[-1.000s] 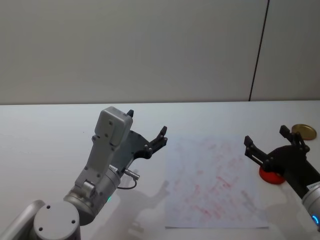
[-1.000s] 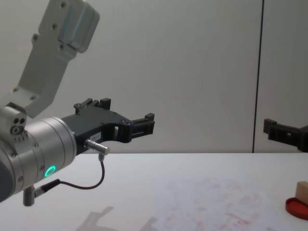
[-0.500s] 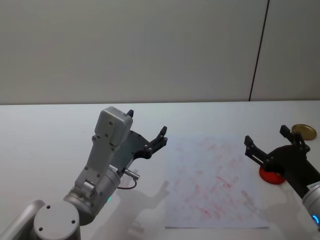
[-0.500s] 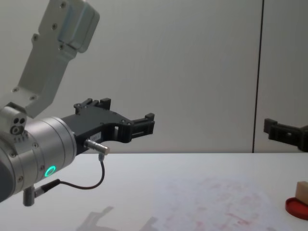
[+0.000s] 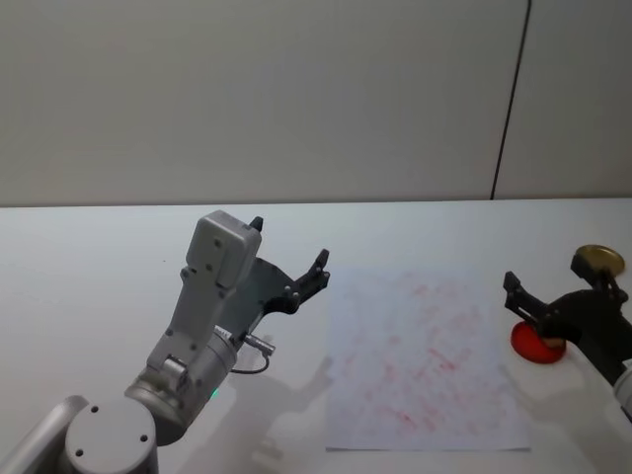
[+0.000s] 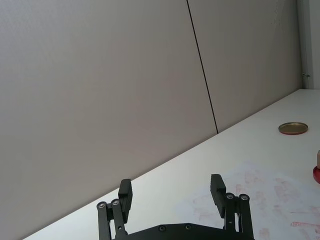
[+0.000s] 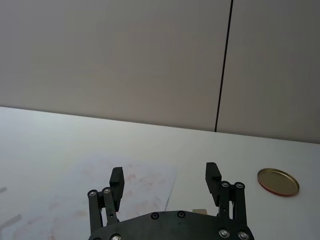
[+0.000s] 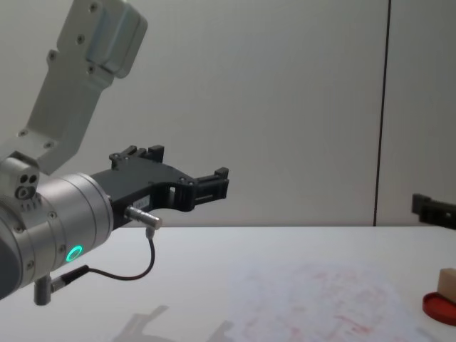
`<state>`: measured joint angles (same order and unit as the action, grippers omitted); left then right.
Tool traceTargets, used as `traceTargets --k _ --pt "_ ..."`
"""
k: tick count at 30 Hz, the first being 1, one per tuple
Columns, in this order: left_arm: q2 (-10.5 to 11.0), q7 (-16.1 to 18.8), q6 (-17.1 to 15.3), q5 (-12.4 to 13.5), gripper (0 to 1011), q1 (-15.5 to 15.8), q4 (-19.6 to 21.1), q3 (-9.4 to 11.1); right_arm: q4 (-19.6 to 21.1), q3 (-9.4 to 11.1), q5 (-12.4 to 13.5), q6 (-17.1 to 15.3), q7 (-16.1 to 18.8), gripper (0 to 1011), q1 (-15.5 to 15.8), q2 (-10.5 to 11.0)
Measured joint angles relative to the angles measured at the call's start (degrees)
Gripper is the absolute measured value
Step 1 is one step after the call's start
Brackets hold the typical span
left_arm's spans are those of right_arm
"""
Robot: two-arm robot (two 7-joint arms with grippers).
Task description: Use the one hand to pick up the stamp and affix it onto the A4 paper.
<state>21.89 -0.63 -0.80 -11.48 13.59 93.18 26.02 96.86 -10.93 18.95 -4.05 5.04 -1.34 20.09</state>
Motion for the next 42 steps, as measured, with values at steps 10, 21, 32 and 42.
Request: traceTargets --k 10,21,32,42 --pt "0.00 0.00 0.00 0.00 993 0.00 0.00 0.00 -3.86 1.04 0.67 -1.51 2.05 1001 -1.57 0.67" --pt "0.00 0.00 0.00 0.00 993 0.00 0.00 0.00 -8.62 1.30 0.60 -2.25 4.25 1001 -3.62 0.48" --pt "0.00 0.00 0.00 0.00 993 0.00 0.00 0.00 -12.05 1.24 0.28 -2.91 5.31 1001 -4.94 0.05" --pt "0.00 0.00 0.00 0.00 993 0.00 0.00 0.00 -13.62 1.31 0.64 -4.06 5.87 1001 -5.28 -0.03"
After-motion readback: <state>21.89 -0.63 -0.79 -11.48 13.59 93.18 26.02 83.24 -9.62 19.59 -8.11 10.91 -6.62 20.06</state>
